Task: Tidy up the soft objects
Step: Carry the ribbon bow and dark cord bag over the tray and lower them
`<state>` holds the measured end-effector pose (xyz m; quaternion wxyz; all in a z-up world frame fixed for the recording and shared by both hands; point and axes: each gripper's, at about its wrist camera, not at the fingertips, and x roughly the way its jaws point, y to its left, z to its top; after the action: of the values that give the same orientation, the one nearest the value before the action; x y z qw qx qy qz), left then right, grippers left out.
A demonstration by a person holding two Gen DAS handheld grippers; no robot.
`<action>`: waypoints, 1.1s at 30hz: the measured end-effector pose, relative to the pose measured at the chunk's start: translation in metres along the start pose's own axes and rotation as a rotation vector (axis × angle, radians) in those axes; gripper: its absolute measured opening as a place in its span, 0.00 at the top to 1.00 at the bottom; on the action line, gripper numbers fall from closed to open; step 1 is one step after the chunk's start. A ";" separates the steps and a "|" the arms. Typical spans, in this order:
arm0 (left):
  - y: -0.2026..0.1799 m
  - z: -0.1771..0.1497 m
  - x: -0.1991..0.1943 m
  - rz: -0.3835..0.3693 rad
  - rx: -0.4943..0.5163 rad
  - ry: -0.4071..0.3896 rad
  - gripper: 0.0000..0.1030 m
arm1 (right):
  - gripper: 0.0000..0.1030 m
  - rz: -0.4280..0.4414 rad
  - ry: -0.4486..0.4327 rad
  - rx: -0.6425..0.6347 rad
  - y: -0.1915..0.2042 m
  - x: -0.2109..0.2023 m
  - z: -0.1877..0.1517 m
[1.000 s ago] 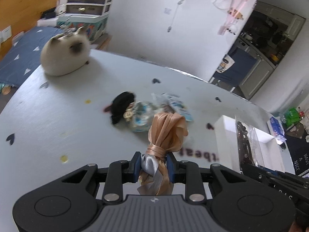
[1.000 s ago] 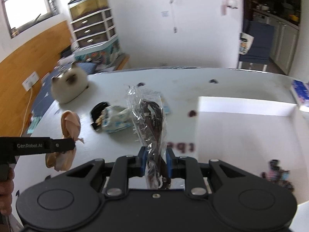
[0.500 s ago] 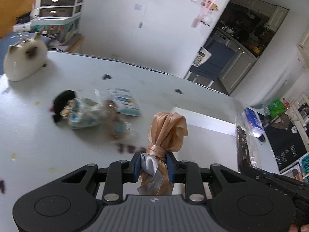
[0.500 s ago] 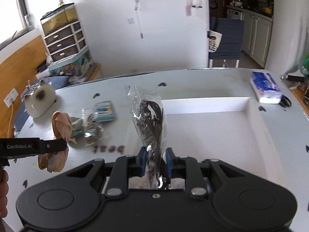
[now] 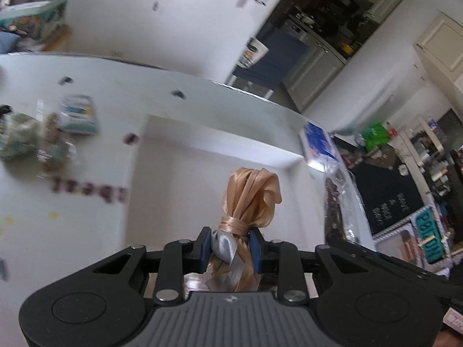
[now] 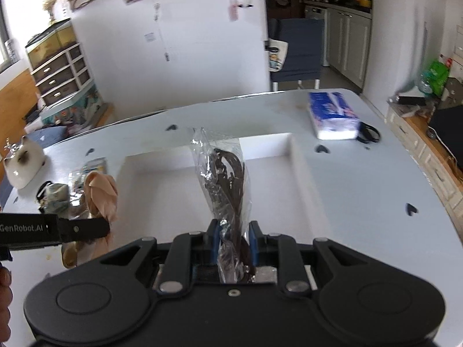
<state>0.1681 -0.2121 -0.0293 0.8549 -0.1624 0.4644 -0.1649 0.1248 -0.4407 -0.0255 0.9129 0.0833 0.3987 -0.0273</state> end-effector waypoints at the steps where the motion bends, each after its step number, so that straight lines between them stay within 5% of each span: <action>1: -0.006 -0.002 0.005 -0.012 -0.001 0.007 0.72 | 0.79 -0.004 0.000 0.004 -0.007 -0.001 0.000; 17: -0.058 -0.033 0.125 -0.290 -0.247 0.268 0.72 | 0.79 -0.040 0.045 0.060 -0.075 0.004 -0.007; 25: -0.045 -0.040 0.158 -0.130 -0.298 0.299 0.71 | 0.79 0.006 0.102 0.054 -0.071 0.026 -0.011; 30: -0.039 -0.041 0.156 -0.093 -0.333 0.285 0.72 | 0.78 -0.016 0.139 0.019 -0.062 0.047 -0.013; 33: -0.037 -0.043 0.155 -0.094 -0.334 0.289 0.71 | 0.59 -0.039 0.155 0.013 -0.059 0.055 -0.015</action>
<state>0.2067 -0.3179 -0.1500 0.7320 -0.2978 0.5948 -0.1472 0.1445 -0.4955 -0.0837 0.8780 0.0835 0.4696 -0.0411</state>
